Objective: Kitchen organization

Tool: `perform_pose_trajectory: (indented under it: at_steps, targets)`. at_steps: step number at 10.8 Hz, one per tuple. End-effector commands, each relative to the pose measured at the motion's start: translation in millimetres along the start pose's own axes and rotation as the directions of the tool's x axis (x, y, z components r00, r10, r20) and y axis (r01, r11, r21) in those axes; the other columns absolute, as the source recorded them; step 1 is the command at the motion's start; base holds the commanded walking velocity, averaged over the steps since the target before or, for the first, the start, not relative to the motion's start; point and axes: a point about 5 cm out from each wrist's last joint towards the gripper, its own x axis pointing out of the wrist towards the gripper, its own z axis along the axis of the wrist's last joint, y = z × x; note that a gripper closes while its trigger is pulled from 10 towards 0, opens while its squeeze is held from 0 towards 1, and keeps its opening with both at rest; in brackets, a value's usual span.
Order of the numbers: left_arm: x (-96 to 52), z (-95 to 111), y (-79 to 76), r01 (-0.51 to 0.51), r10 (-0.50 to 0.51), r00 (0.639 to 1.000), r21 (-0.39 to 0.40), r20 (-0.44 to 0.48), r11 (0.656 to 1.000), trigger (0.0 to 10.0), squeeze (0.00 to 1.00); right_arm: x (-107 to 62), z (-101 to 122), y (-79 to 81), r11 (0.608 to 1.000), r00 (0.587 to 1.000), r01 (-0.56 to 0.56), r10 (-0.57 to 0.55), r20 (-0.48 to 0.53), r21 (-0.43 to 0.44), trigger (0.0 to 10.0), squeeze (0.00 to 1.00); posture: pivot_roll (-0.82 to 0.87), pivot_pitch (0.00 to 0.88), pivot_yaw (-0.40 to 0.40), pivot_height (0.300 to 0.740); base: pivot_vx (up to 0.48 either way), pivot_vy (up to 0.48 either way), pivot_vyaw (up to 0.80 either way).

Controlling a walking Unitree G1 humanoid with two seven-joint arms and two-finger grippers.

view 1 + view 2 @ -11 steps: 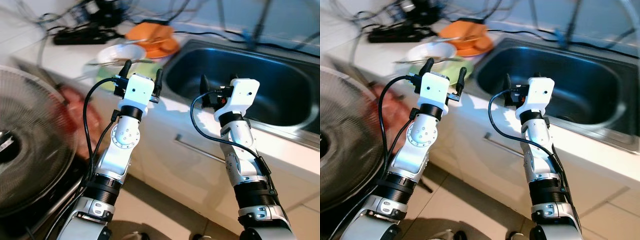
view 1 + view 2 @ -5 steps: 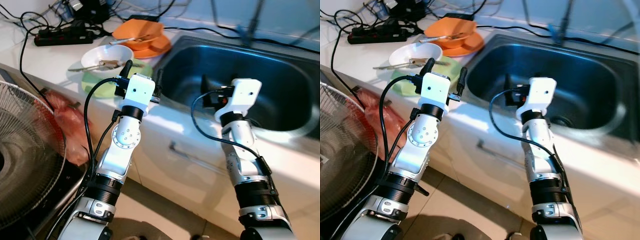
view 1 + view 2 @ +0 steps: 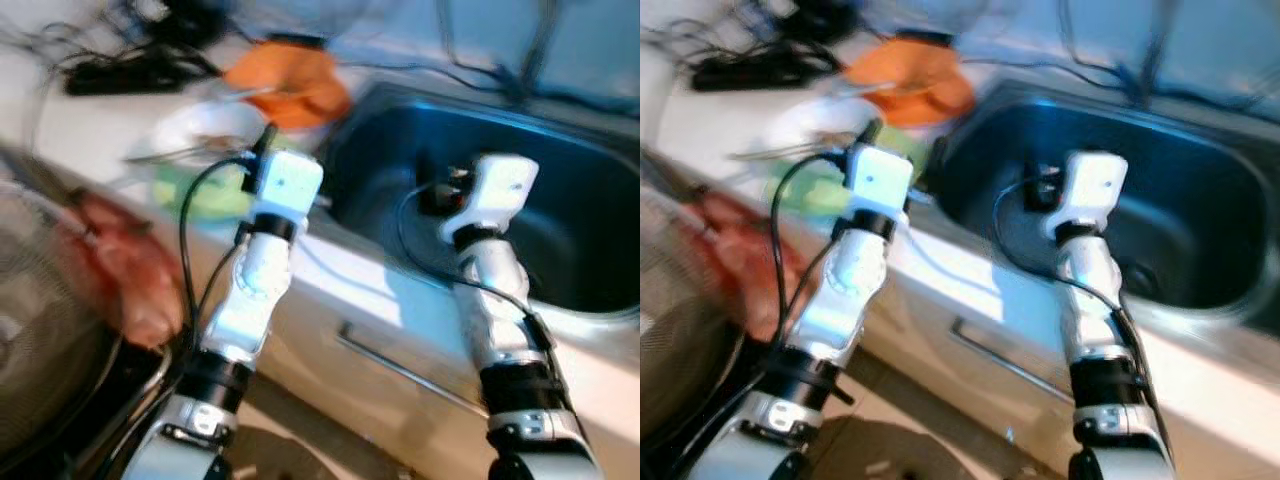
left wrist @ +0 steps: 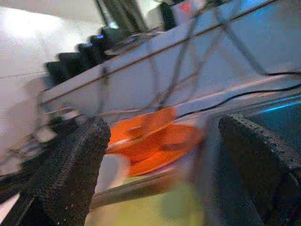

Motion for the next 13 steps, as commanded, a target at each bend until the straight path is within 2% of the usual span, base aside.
perform_pose_trajectory:
  at_steps: [1, 8, 11, 13]
  targets:
    - [-1.6, -1.1, 7.8, -0.02, 0.02, 1.0, 0.011, 0.005, 1.0, 10.0, 0.0, 0.0, -0.9, 10.4, 0.999, 1.0, -0.029, 0.029, -0.004, 0.019, 10.0, 0.0, 0.0, 0.108, 0.068, 0.74, 0.0, 0.0, 0.0]
    - [-1.7, 0.5, 3.4, 0.009, -0.009, 1.0, 0.013, 0.017, 1.0, 10.0, 0.0, 0.2, -1.5, 10.7, 0.999, 0.999, -0.032, 0.032, -0.009, 0.018, 10.0, 0.0, 0.0, 0.105, 0.067, 0.74, 0.0, 0.0, 0.0]
    - [0.4, 3.1, 8.8, 0.028, -0.031, 0.999, 0.107, 0.026, 0.994, 10.0, 0.0, 0.0, -1.9, 11.4, 0.999, 0.999, -0.034, 0.034, -0.009, 0.02, 10.0, 0.0, 0.0, 0.102, 0.069, 0.74, 0.0, 0.0, 0.0]
    - [-0.3, 4.9, 17.4, 0.041, -0.051, 0.998, 0.218, 0.042, 0.975, 10.0, 0.0, -0.5, -2.3, 12.0, 0.999, 0.999, -0.035, 0.035, -0.009, 0.022, 10.0, 0.0, 0.0, 0.099, 0.07, 0.74, 0.0, 0.0, 0.0]
